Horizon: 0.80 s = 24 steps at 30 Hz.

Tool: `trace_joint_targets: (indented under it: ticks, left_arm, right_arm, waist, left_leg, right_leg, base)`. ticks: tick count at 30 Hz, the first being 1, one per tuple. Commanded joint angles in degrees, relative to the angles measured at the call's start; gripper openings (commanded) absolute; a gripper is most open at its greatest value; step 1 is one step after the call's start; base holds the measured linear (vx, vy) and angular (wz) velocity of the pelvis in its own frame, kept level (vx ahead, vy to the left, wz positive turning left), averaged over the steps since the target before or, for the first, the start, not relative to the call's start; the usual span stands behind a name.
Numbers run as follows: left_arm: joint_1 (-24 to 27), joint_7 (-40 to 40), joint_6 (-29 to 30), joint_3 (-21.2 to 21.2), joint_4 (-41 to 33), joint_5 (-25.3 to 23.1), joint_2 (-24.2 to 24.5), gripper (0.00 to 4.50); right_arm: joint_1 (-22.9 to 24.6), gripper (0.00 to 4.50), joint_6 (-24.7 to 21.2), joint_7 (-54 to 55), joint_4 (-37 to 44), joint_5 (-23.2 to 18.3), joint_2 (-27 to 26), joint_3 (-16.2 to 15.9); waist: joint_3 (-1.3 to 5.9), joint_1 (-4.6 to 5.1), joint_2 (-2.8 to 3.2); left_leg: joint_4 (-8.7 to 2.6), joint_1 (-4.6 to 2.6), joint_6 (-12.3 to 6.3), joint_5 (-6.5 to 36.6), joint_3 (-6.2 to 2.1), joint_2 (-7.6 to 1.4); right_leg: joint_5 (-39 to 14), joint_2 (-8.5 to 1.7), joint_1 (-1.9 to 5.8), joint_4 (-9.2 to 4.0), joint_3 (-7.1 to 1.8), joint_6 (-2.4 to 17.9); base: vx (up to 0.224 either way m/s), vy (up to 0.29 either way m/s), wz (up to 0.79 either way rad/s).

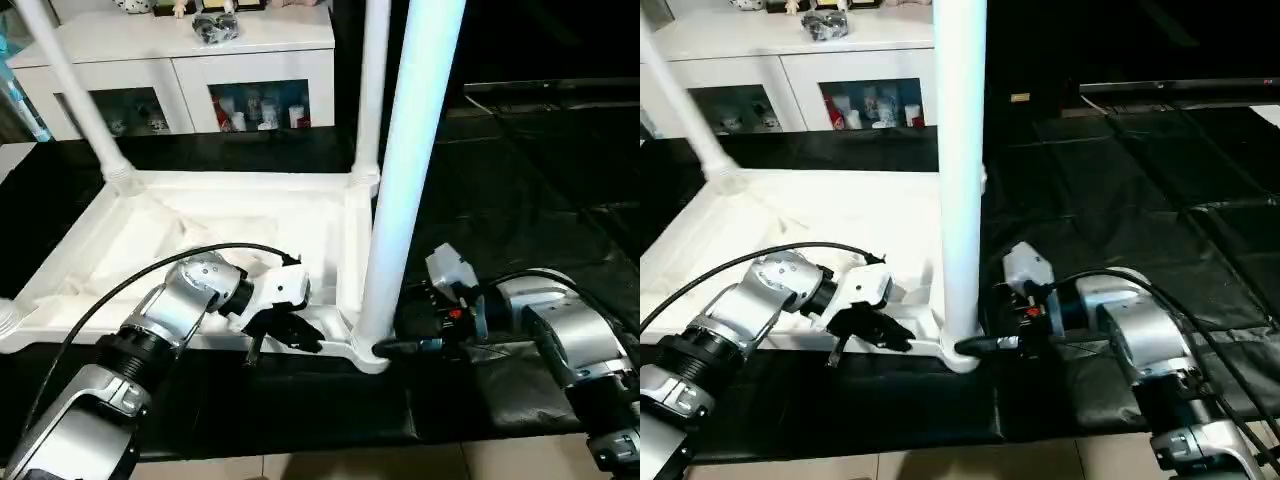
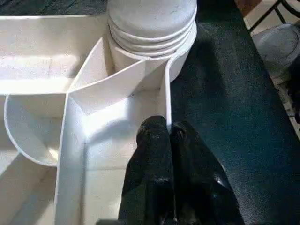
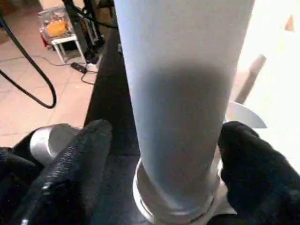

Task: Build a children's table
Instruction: Rotate leg to tighten

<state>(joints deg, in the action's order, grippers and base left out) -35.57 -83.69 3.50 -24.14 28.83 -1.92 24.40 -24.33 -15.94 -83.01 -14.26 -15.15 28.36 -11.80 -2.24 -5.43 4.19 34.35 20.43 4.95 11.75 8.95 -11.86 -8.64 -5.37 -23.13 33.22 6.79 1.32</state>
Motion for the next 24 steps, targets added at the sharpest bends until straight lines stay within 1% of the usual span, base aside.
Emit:
trace_joint_targets:
  ticks: [1, 2, 4, 5, 7, 8, 11, 13, 14, 16, 17, 19, 21, 22, 23, 24]
  left_arm:
    - [-0.3, -2.2, -1.5, -1.0, -2.3, 0.7, 0.0, 0.00]
    - [-0.3, -2.2, -1.6, -1.0, -2.4, 0.8, 0.1, 0.00]
    - [-0.2, -2.2, -1.7, -1.0, -2.4, 0.8, 0.1, 0.00]
    - [-0.2, -2.2, -1.8, -1.0, -2.4, 0.8, 0.1, 0.00]
    - [-0.1, -2.2, -1.9, -1.0, -2.4, 0.8, 0.1, 0.00]
    - [-0.1, -2.2, -2.0, -1.0, -2.4, 0.8, 0.1, 0.00]
    - [0.0, -1.8, -1.9, -0.9, -2.4, 0.8, 0.1, 0.00]
    - [0.2, -1.1, -1.5, -0.5, -2.3, 1.0, -0.2, 0.00]
    - [0.2, -0.5, -1.2, -0.3, -2.3, 1.1, -0.4, 0.00]
    - [0.2, 0.5, -0.5, 0.3, -2.1, 1.5, -0.9, 0.00]
    - [0.1, 1.5, 0.3, 1.0, -1.8, 1.8, -1.4, 0.00]
    - [-0.2, 4.1, 2.1, 2.6, -1.2, 2.7, -2.7, 0.00]
    - [-0.3, 5.1, 3.0, 3.2, -1.2, 3.0, -3.2, 0.00]
    - [-0.6, 8.2, 4.9, 4.4, -0.9, 3.3, -4.6, 0.00]
    - [-0.8, 10.1, 5.8, 5.0, -0.7, 3.2, -5.5, 0.00]
    - [-1.0, 11.9, 6.6, 5.4, -0.5, 3.0, -6.3, 0.00]
  right_arm:
    - [-0.9, 3.41, 0.6, -1.3, -0.3, -0.4, 0.4, -0.6]
    - [-0.9, 3.20, 0.7, -1.8, -0.5, -0.4, 0.4, -0.6]
    - [-1.1, 3.05, 0.8, -2.4, -0.8, -0.4, 0.4, -0.8]
    - [-1.1, 3.05, 0.8, -2.5, -0.8, -0.4, 0.4, -0.8]
    - [-1.2, 2.76, 0.6, -3.0, -0.9, -0.6, 0.7, -1.1]
    - [-1.1, 2.76, 0.6, -3.2, -0.8, -0.7, 0.7, -1.2]
    - [-1.0, 2.46, 0.5, -3.4, -0.7, -1.0, 0.9, -1.3]
    - [-0.7, 2.38, 0.3, -3.4, -0.3, -1.1, 0.9, -1.5]
    - [-0.4, 2.23, 0.0, -3.5, 0.1, -1.2, 0.8, -1.5]
    - [0.2, 2.14, -0.8, -3.5, 0.8, -1.8, 0.5, -1.4]
    - [0.7, 2.07, -1.4, -3.1, 1.5, -2.1, 0.3, -1.3]
    - [1.8, 1.99, -3.3, -0.9, 3.1, -2.7, -0.8, -0.9]
    - [2.3, 1.98, -3.8, 1.0, 3.6, -2.6, -1.6, -0.7]
    - [3.0, 1.97, -5.4, 6.9, 4.5, -1.5, -4.0, -0.5]
    - [3.3, 1.97, -6.4, 10.6, 4.8, -0.7, -5.7, -0.4]
    - [3.4, 1.96, -7.1, 14.1, 4.9, 0.4, -7.3, -0.4]
  waist:
    - [4.00, 0.18, -1.19]
    - [4.04, 0.17, -1.28]
    - [4.06, 0.13, -1.26]
    - [4.05, 0.12, -1.29]
    - [4.03, 0.11, -1.32]
    - [3.99, 0.07, -1.32]
    - [4.00, -0.05, -1.34]
    - [4.02, -0.09, -1.32]
    - [4.06, -0.15, -1.33]
    - [4.04, -0.15, -1.35]
    - [4.02, -0.16, -1.25]
    - [4.09, -0.29, -1.30]
    - [4.01, -0.40, -1.21]
    - [3.97, -0.45, -1.16]
    - [3.77, -0.23, -1.25]
    - [3.79, 0.13, -1.30]
  left_leg:
    - [-3.70, 0.17, -5.81, 6.0, 0.46, -1.21]
    - [-3.65, 0.21, -5.91, 5.7, 0.48, -1.18]
    - [-3.61, 0.23, -6.11, 5.5, 0.49, -1.18]
    - [-3.59, 0.24, -6.15, 5.4, 0.50, -1.16]
    - [-3.60, 0.21, -6.16, 5.7, 0.52, -1.15]
    - [-3.61, 0.22, -6.13, 5.7, 0.52, -1.16]
    - [-3.62, 0.16, -6.00, 5.7, 0.54, -1.16]
    - [-3.61, 0.17, -5.94, 5.6, 0.54, -1.14]
    - [-3.59, 0.18, -5.96, 5.4, 0.53, -1.16]
    - [-3.58, 0.18, -6.00, 5.4, 0.55, -1.15]
    - [-3.59, 0.18, -5.97, 5.4, 0.54, -1.18]
    - [-3.57, 0.22, -6.03, 5.0, 0.51, -1.17]
    - [-3.57, 0.13, -5.99, 5.2, 0.61, -1.17]
    - [-3.66, 0.15, -5.51, 5.5, 0.50, -1.18]
    - [-3.77, 0.19, -4.70, 6.0, 0.51, -1.00]
    - [-3.82, 0.10, -3.89, 6.9, 0.50, -0.72]
  right_leg:
    - [-16.3, -2.91, 3.55, -3.28, -2.76, 10.0]
    - [-15.6, -2.88, 3.56, -3.17, -2.76, 10.2]
    - [-15.1, -2.91, 3.57, -3.14, -2.76, 10.5]
    - [-14.9, -2.87, 3.57, -3.12, -2.76, 10.5]
    - [-15.4, -2.90, 3.57, -3.19, -2.73, 10.4]
    - [-15.8, -2.91, 3.56, -3.25, -2.75, 10.3]
    - [-16.4, -2.90, 3.53, -3.30, -2.76, 10.0]
    - [-16.4, -2.89, 3.54, -3.28, -2.76, 9.9]
    - [-16.1, -2.90, 3.54, -3.24, -2.77, 10.0]
    - [-16.0, -2.85, 3.53, -3.24, -2.75, 10.0]
    - [-15.8, -2.83, 3.54, -3.20, -2.77, 10.1]
    - [-15.5, -2.85, 3.60, -3.17, -2.77, 10.1]
    - [-16.0, -2.82, 3.43, -3.38, -2.79, 9.9]
    - [-16.9, -2.87, 3.51, -3.41, -2.75, 9.6]
    - [-18.3, -2.80, 3.47, -3.62, -2.69, 8.9]
    - [-20.5, -2.83, 3.51, -3.90, -2.49, 8.0]
  base:
    - [0.000, 0.000, 0.00]
    - [0.000, 0.000, 0.00]
    - [0.000, 0.000, 0.00]
    - [0.000, 0.000, 0.00]
    - [0.000, 0.000, 0.00]
    - [0.000, 0.000, 0.00]
    - [0.000, 0.000, 0.00]
    - [0.000, 0.000, 0.00]
    - [0.000, 0.000, 0.00]
    - [0.000, 0.000, 0.00]
    - [0.000, 0.000, 0.00]
    - [0.000, 0.000, 0.00]
    - [0.000, 0.000, 0.00]
    - [0.000, 0.000, 0.00]
    - [0.000, 0.000, 0.00]
    - [0.000, 0.000, 0.00]
